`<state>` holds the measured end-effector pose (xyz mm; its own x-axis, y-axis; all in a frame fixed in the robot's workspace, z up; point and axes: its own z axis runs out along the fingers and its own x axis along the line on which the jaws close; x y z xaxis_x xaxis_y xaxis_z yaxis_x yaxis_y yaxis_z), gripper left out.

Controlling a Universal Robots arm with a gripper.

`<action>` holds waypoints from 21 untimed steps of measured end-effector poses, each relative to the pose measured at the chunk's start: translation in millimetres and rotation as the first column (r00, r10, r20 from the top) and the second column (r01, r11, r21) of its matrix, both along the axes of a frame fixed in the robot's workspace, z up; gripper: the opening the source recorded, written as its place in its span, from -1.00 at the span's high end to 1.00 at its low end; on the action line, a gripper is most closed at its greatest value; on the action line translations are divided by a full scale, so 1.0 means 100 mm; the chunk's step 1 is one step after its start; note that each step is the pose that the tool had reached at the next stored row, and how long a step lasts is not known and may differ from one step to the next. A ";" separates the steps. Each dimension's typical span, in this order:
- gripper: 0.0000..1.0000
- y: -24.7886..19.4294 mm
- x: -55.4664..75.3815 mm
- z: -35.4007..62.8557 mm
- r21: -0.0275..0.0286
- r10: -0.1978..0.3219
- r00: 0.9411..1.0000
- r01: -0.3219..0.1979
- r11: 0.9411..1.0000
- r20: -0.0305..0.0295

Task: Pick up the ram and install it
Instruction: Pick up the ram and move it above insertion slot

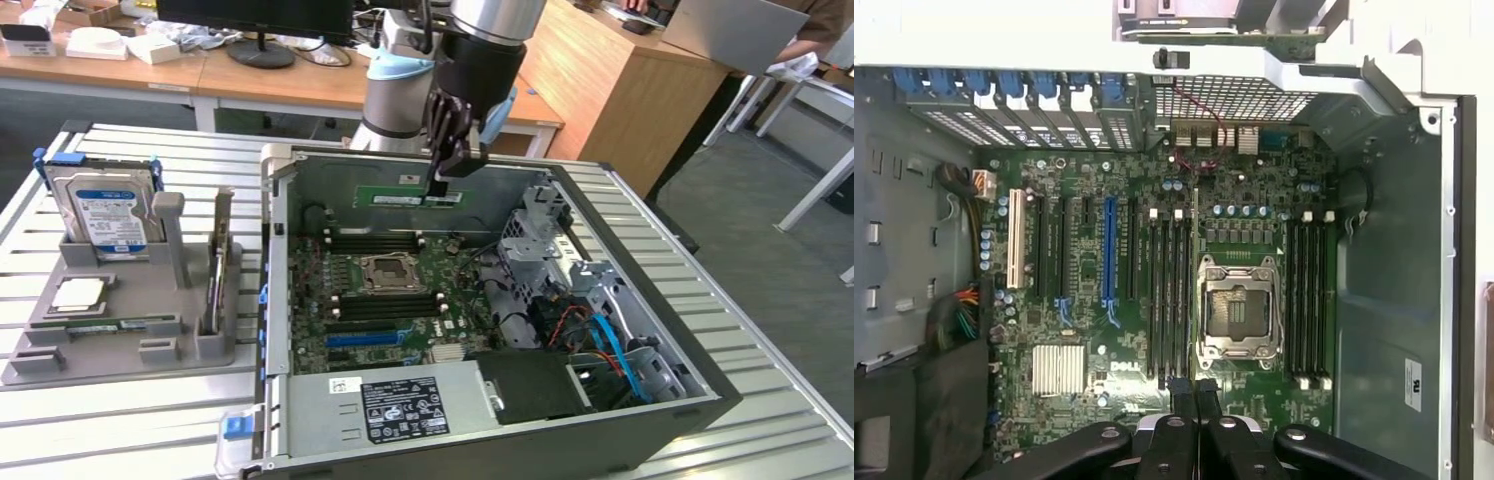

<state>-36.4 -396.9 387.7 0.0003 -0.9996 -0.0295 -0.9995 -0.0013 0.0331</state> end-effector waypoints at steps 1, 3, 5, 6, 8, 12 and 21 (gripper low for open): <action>0.77 0.000 0.00 -0.007 0.000 0.000 1.000 0.000 1.000 0.000; 0.77 0.000 0.00 -0.020 0.000 0.000 1.000 0.000 1.000 0.000; 0.77 0.000 0.00 -0.031 0.000 0.000 1.000 0.000 1.000 0.000; 0.77 0.000 0.00 -0.037 0.000 0.000 1.000 0.000 1.000 0.000; 0.77 0.000 0.00 -0.051 0.000 0.000 1.000 0.000 1.000 0.000; 0.77 0.000 0.00 -0.085 0.000 0.000 1.000 0.000 1.000 0.000; 0.77 0.000 0.00 -0.159 0.000 0.000 1.000 0.000 1.000 0.000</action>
